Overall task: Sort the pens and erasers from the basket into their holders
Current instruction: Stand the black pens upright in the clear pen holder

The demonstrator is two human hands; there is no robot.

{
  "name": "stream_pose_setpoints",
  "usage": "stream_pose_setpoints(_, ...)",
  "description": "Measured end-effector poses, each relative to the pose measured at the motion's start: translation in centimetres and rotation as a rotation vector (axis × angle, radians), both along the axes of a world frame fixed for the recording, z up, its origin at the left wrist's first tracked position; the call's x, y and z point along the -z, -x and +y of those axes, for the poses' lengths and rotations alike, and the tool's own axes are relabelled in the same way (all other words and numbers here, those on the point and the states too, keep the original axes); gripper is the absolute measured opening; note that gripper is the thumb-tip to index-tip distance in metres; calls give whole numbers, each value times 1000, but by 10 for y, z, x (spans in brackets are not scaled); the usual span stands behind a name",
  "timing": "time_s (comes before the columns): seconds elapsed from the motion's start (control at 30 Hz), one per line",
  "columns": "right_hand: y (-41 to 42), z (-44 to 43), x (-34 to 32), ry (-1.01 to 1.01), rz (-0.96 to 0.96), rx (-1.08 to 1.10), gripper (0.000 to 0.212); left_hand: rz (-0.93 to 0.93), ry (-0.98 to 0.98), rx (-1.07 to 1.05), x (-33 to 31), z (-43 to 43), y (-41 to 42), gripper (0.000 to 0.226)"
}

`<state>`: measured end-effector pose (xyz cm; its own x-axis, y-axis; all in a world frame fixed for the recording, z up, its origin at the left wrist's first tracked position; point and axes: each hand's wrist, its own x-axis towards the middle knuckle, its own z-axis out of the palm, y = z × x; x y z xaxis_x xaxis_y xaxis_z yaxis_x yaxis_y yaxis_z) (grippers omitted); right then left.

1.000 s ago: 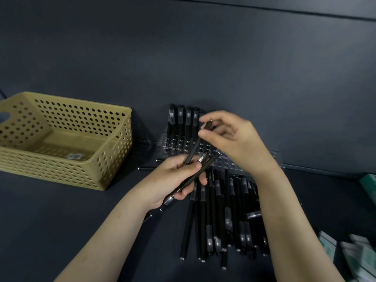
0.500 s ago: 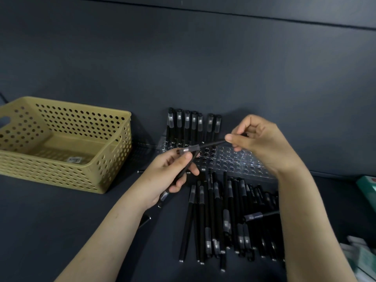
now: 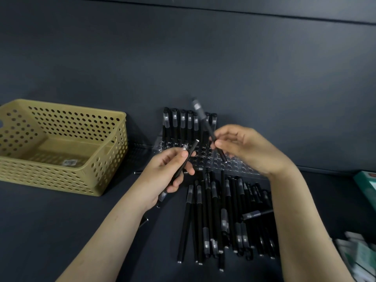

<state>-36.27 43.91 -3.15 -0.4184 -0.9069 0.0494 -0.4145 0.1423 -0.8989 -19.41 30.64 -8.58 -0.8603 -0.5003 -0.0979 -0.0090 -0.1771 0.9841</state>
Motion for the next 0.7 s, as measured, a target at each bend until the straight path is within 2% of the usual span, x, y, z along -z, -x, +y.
stream_pose_setpoints(0.1,8,3,3,125,-89,43,48,-10,11,4,1,0,1,25)
stream_pose_setpoints(0.3,8,8,-1,256,-12,16,91,-8,-3,5,1,0,0,23)
stream_pose_setpoints(0.5,4,4,-1,286,219,138,100,-4,-12,3,0,0,0,23)
stream_pose_setpoints(0.7,5,0,6,349,294,181,111,-5,-11,2,-1,-1,1,21)
